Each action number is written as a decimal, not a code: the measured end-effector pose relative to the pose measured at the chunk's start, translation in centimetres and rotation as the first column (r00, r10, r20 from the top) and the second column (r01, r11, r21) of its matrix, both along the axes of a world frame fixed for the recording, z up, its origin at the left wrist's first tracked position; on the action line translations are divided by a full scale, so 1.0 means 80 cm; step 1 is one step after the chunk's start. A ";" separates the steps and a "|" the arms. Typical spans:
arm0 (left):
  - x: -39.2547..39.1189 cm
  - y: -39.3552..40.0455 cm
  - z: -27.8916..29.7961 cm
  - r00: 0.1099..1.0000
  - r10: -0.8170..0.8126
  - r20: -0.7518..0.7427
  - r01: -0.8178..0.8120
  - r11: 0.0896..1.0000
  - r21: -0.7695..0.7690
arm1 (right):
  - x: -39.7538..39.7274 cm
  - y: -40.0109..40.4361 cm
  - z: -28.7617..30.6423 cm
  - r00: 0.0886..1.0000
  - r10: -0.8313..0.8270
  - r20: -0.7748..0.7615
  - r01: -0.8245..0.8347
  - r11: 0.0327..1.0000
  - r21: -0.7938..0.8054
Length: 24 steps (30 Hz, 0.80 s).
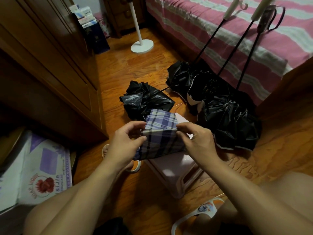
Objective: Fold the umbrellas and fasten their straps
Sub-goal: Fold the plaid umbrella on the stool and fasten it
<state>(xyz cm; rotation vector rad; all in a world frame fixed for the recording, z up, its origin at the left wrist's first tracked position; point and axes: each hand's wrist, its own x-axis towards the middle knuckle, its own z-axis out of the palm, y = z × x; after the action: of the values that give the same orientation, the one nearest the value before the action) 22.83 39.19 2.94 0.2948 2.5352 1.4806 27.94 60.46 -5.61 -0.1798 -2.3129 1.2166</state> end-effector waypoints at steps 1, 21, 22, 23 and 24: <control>-0.002 0.000 -0.003 0.999 -0.008 -0.034 0.006 0.998 -0.056 | 0.000 0.002 0.002 1.000 -0.008 -0.001 0.008 1.000 0.011; -0.123 0.004 -0.038 0.993 0.057 0.103 -0.039 0.985 -0.170 | -0.177 0.046 -0.035 0.865 0.010 0.501 0.084 0.983 -0.165; -0.115 -0.006 -0.051 0.986 0.006 0.165 0.033 0.971 -0.235 | -0.191 0.047 -0.051 0.834 -0.017 0.552 0.089 0.991 -0.104; -0.105 -0.016 -0.062 0.970 -0.048 0.237 0.120 0.947 -0.299 | -0.201 0.046 -0.067 0.797 -0.045 0.603 0.080 0.996 -0.030; -0.096 -0.025 -0.071 0.946 -0.102 0.308 0.218 0.903 -0.370 | -0.206 0.043 -0.082 0.766 -0.066 0.640 0.064 0.998 0.027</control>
<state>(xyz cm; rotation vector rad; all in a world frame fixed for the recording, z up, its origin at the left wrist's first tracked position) 15.16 37.21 -2.77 0.2060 2.4342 0.8433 11.47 63.94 -12.21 -0.7832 -2.8482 1.2471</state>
